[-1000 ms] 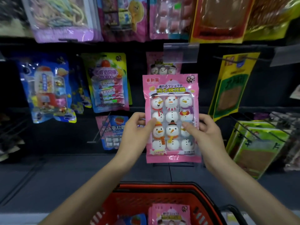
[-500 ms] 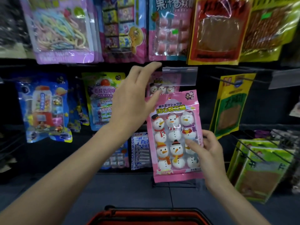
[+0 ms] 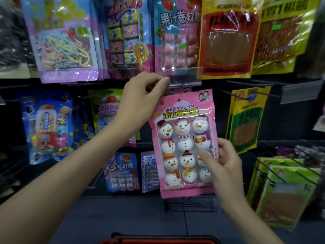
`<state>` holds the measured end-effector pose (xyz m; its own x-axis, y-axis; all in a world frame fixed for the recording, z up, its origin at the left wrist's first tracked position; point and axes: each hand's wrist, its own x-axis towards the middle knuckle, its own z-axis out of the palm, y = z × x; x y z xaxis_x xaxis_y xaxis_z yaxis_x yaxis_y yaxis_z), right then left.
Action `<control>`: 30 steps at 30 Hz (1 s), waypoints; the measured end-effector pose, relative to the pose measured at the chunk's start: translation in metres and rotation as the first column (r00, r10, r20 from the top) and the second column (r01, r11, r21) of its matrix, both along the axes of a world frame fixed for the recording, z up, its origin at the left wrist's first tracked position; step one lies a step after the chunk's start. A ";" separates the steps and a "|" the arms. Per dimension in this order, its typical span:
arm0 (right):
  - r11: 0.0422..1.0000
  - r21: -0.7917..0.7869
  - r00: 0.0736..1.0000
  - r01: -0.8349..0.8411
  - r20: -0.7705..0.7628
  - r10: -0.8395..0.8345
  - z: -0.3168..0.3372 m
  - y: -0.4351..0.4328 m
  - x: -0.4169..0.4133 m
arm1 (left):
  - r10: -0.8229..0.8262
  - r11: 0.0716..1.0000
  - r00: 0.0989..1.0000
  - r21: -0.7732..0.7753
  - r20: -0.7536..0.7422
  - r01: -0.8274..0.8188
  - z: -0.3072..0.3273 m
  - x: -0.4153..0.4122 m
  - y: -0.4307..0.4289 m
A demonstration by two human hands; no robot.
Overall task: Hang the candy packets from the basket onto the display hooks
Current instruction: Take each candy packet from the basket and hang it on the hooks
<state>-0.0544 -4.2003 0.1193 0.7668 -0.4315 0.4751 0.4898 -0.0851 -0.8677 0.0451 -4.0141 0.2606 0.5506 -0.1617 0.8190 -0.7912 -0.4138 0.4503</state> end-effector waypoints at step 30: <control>0.997 0.039 0.998 0.064 -0.030 -0.063 0.001 0.001 0.005 | -0.250 0.934 0.960 -0.292 -0.126 0.205 -0.012 -0.015 -0.006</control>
